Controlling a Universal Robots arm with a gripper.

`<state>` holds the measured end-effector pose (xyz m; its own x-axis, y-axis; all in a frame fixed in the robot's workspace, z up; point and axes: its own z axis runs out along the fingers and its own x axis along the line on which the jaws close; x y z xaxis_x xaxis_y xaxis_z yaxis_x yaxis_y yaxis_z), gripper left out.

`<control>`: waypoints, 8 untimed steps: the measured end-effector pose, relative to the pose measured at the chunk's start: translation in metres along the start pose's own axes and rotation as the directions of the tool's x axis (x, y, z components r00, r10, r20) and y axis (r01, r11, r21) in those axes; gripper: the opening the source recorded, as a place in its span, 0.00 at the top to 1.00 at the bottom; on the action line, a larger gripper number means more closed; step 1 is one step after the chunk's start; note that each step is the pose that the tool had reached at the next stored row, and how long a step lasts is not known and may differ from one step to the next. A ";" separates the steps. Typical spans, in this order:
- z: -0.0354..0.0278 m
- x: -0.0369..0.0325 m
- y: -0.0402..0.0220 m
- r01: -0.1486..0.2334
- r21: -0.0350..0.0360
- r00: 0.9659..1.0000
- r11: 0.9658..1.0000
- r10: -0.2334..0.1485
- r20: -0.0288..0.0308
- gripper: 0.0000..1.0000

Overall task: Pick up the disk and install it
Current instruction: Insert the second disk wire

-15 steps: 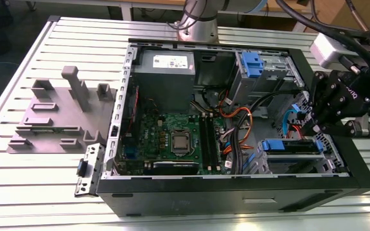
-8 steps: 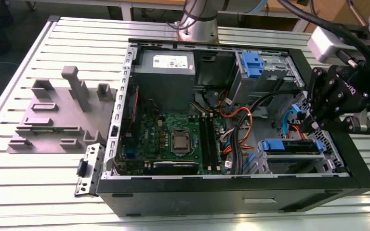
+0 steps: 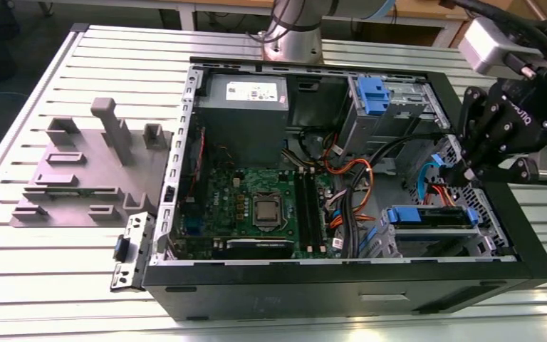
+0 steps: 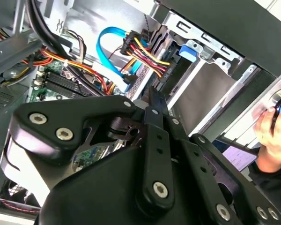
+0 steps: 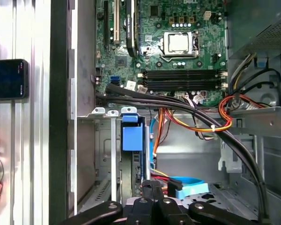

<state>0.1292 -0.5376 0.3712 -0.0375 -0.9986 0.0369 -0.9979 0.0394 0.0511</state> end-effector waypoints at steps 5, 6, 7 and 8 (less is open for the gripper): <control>-0.0012 -0.0090 0.0004 0.000 0.000 1.000 1.000 0.000 -0.001 0.89; -0.0016 -0.0100 0.0004 0.001 0.000 1.000 1.000 -0.001 -0.001 0.89; -0.0022 -0.0106 0.0005 0.002 0.000 1.000 1.000 -0.002 -0.001 0.89; -0.0025 -0.0111 0.0006 0.003 0.000 1.000 1.000 -0.003 -0.001 0.89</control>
<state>0.1291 -0.5264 0.3734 -0.0344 -0.9987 0.0380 -0.9980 0.0363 0.0511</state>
